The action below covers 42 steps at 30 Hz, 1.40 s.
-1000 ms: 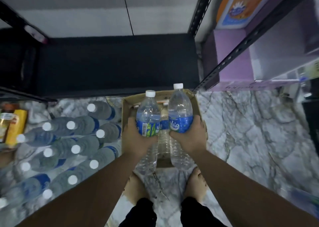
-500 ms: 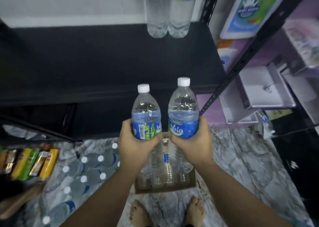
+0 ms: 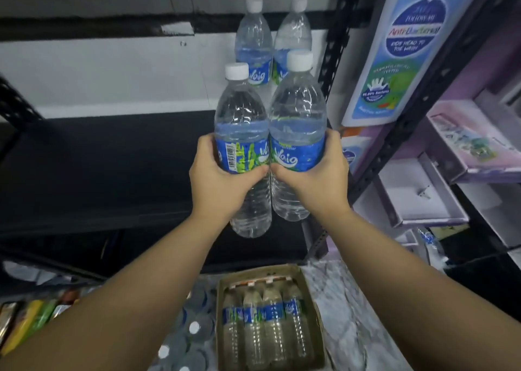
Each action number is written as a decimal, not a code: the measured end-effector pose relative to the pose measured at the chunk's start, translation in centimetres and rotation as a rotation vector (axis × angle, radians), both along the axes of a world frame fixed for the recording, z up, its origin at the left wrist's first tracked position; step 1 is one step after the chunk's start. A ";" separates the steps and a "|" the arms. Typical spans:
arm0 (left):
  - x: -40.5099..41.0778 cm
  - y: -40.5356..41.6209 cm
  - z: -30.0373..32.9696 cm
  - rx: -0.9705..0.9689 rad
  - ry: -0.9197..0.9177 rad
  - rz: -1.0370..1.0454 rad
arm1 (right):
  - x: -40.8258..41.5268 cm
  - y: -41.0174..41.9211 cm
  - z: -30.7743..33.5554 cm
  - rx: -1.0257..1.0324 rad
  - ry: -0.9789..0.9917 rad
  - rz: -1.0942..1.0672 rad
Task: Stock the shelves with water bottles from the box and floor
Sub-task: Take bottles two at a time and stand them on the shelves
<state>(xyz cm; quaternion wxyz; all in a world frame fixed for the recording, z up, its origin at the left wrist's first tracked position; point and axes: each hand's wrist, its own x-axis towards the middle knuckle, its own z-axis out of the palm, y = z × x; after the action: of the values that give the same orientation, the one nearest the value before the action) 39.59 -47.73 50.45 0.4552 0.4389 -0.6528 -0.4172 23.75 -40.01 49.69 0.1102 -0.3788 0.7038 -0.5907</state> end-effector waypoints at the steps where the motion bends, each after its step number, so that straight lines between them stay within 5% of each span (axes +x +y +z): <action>1: -0.4 -0.6 0.0 -0.007 0.010 0.002 | -0.4 -0.7 0.1 -0.010 0.003 0.000; 16: -2.3 -6.1 -2.2 -0.177 0.017 -0.070 | -3.5 -5.0 -2.9 -0.063 -0.008 0.011; 24: -2.1 -5.4 -2.7 -0.124 -0.089 -0.052 | -4.0 -4.4 -3.1 0.034 0.093 0.030; 33: -1.4 -6.7 -3.3 0.059 -0.050 -0.264 | -5.2 -2.9 -3.6 0.070 -0.045 0.132; 42: -1.4 -6.0 -4.7 0.084 -0.018 -0.184 | -5.3 -2.3 -4.9 0.117 0.029 0.087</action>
<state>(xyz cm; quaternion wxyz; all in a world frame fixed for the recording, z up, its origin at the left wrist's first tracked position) 38.15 -53.69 45.77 0.3900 0.3995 -0.6764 -0.4804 18.44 -42.28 44.78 0.1474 -0.4105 0.7215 -0.5378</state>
